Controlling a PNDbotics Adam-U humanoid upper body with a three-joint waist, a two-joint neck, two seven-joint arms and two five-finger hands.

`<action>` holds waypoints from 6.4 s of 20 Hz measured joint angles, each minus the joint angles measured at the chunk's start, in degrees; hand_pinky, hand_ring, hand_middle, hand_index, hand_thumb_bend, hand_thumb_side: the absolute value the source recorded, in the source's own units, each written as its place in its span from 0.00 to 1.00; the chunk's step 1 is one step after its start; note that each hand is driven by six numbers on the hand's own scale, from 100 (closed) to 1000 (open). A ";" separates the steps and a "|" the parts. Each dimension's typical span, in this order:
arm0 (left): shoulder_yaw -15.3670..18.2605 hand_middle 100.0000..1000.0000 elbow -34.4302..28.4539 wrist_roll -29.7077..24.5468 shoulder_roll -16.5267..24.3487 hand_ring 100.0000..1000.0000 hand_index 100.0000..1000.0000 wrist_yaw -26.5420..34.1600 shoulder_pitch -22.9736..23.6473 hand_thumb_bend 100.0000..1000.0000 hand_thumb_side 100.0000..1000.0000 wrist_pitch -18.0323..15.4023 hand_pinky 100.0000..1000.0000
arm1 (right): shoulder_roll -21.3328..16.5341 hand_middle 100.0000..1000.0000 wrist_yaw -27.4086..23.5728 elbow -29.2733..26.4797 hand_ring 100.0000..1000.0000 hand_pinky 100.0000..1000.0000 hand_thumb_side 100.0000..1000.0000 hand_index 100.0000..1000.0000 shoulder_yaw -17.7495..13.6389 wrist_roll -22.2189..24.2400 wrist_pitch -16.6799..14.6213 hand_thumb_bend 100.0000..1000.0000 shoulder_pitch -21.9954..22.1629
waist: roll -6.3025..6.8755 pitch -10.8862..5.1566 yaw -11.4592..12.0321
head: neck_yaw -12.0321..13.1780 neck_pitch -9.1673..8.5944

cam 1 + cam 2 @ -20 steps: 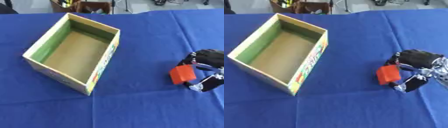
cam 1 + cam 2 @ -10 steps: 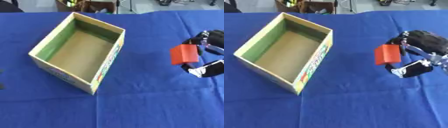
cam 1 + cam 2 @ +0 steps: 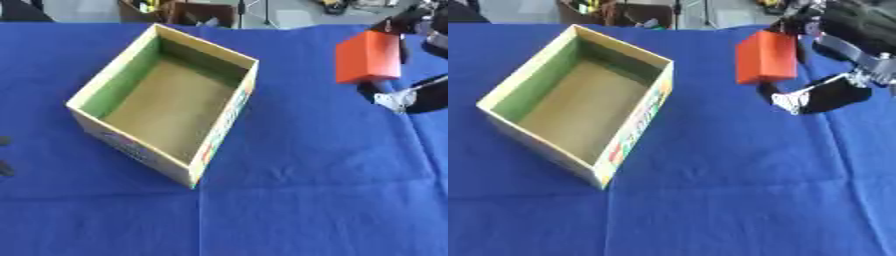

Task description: Pick up objects on the table and place them in the box.

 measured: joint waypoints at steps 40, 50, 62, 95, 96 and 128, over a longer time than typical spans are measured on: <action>-1.25 0.63 0.00 -1.73 -0.02 0.56 0.73 0.75 -1.93 0.00 0.83 -0.13 0.25 | 28.97 0.21 17.32 38.95 0.50 0.64 0.25 0.33 7.66 -0.84 -2.11 0.00 -29.49 | -3.19 3.17 7.04 | -5.43 -3.46; -1.25 0.63 0.00 -1.79 -0.03 0.56 0.73 0.75 -2.10 0.00 0.83 -0.07 0.25 | 33.74 0.22 26.52 43.49 0.51 0.63 0.24 0.34 9.35 -3.64 -2.74 0.00 -29.96 | -3.35 3.17 7.38 | -5.82 -3.52; -1.33 0.63 -0.01 -1.82 -0.04 0.56 0.73 0.77 -2.93 0.00 0.83 -0.05 0.25 | 35.79 0.23 35.16 45.66 0.52 0.63 0.22 0.35 11.65 0.84 -10.28 0.00 -30.29 | -3.97 4.05 8.13 | -6.21 -3.98; -1.49 0.63 -0.01 -2.21 -0.05 0.56 0.73 0.91 -2.93 0.00 0.83 0.37 0.26 | 35.23 0.84 38.98 37.82 0.89 0.82 0.81 0.93 13.89 10.97 -16.82 0.30 -30.26 | -4.04 3.91 7.74 | -6.41 -3.95; -1.49 0.63 -0.01 -2.22 -0.06 0.57 0.73 0.91 -2.93 0.00 0.83 0.37 0.26 | 35.23 0.85 39.18 37.82 0.90 0.82 0.81 0.93 13.88 10.85 -16.78 0.30 -30.25 | -4.04 3.91 7.73 | -6.43 -3.95; -1.48 0.64 -0.01 -2.64 -0.51 0.57 0.73 0.91 -2.23 0.00 0.83 0.84 0.26 | 31.18 0.64 26.61 15.86 0.74 0.77 0.58 0.83 6.73 9.03 -7.28 0.00 -25.87 | -2.86 3.03 5.85 | -5.22 -3.61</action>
